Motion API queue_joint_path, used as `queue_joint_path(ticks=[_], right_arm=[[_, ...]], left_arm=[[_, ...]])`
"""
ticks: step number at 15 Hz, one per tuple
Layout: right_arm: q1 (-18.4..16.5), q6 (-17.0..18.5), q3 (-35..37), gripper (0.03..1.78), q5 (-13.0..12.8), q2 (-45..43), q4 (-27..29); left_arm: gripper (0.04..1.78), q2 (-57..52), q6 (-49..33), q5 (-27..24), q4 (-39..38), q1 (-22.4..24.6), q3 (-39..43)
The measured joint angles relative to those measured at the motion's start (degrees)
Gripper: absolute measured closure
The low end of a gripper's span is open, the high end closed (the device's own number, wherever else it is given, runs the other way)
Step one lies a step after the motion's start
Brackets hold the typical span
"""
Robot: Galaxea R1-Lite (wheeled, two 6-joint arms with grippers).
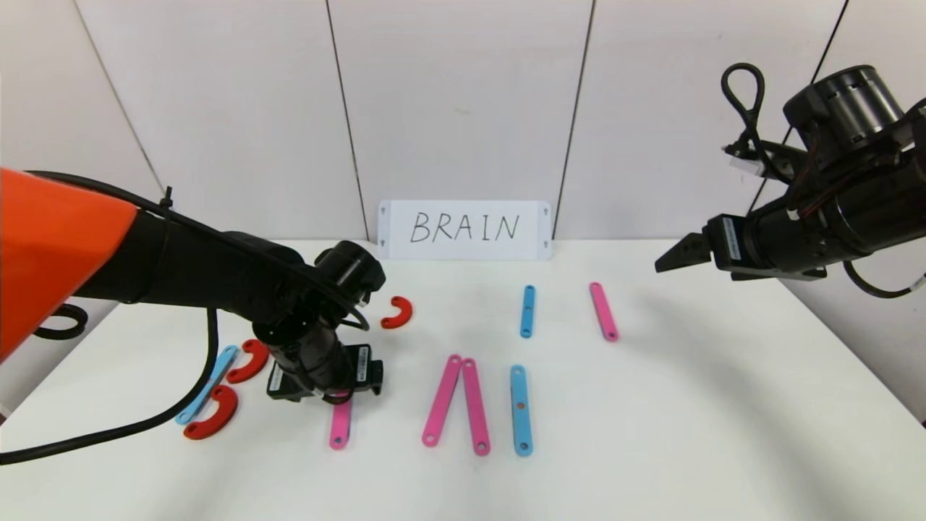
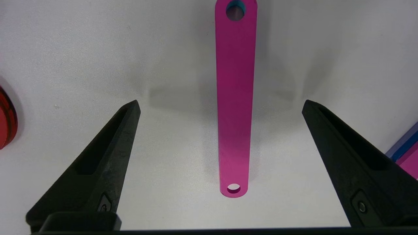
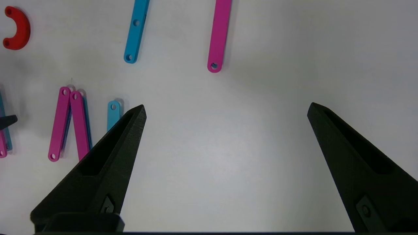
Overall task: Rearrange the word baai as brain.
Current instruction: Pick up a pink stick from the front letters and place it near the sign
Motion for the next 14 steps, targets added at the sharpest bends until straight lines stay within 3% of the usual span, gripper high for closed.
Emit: queue_joint_path(ticks=[4, 7, 10, 14], right_arm=[[-0.06, 0.02, 0.00, 0.08, -0.06, 0.00, -0.02], [-0.06, 0.04, 0.00, 0.08, -0.06, -0.05, -0.02], [-0.09, 0.02, 0.00, 0.08, -0.06, -0.13, 0.02], [-0.09, 0.04, 0.00, 0.08, -0.06, -0.22, 0.02]], left_arm=[[0.09, 0.52, 0.00, 0.00, 0.00, 0.00, 0.00], [0.24, 0.79, 0.00, 0.00, 0.00, 0.00, -0.12], [0.63, 1.21, -0.09, -0.05, -0.33, 0.00, -0.26], [1.35, 1.49, -0.09, -0.02, -1.07, 0.00, -0.22]])
